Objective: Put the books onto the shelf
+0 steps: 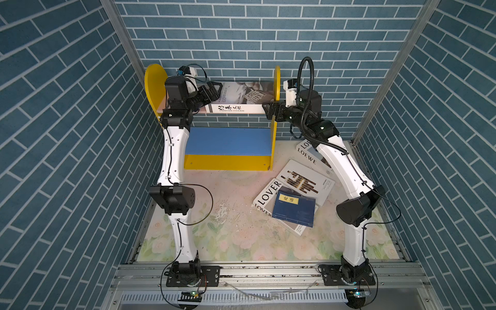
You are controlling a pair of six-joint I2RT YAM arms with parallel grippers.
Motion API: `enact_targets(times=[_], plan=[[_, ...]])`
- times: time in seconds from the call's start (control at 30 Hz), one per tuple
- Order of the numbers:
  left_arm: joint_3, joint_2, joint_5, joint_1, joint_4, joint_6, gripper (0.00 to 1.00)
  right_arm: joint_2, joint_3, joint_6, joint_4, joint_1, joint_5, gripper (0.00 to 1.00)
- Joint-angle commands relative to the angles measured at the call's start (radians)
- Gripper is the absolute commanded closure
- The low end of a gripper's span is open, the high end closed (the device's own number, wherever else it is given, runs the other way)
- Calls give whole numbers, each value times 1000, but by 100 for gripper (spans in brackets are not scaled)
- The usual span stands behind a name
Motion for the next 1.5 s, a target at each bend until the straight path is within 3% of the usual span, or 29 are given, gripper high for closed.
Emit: enact_targets(times=[0.0, 0.17, 0.33, 0.43, 0.67, 0.73, 0.87, 0.97, 1.1, 1.37, 1.47], plan=[[-72, -85, 62, 9, -82, 91, 0, -36, -12, -1, -2, 3, 7, 2], [-253, -244, 153, 9, -98, 189, 0, -33, 14, -38, -38, 3, 6, 2], [-438, -412, 82, 9, -188, 316, 0, -58, -4, -71, -65, 3, 7, 2], [-506, -449, 63, 24, -156, 309, 1, -72, -42, -70, -40, 4, 7, 2], [-349, -300, 130, 26, -58, 167, 0, -13, 36, -55, -53, 4, -34, 2], [-286, -272, 119, 26, -105, 159, 0, -10, 37, -48, -46, 3, -36, 2], [-250, -290, 84, 26, -228, 226, 0, -7, 39, -41, -27, 3, -36, 2], [-326, -361, 32, 32, -253, 303, 0, -2, 45, -41, -27, 4, -40, 2], [-437, -452, 58, 53, -243, 360, 1, 12, 56, -44, -36, 3, -44, 2], [-415, -460, 94, 54, -472, 494, 1, 39, 97, -38, -46, 1, -48, 2], [-421, -456, 58, 55, -512, 509, 4, 37, 99, -39, -43, 0, -42, 2]])
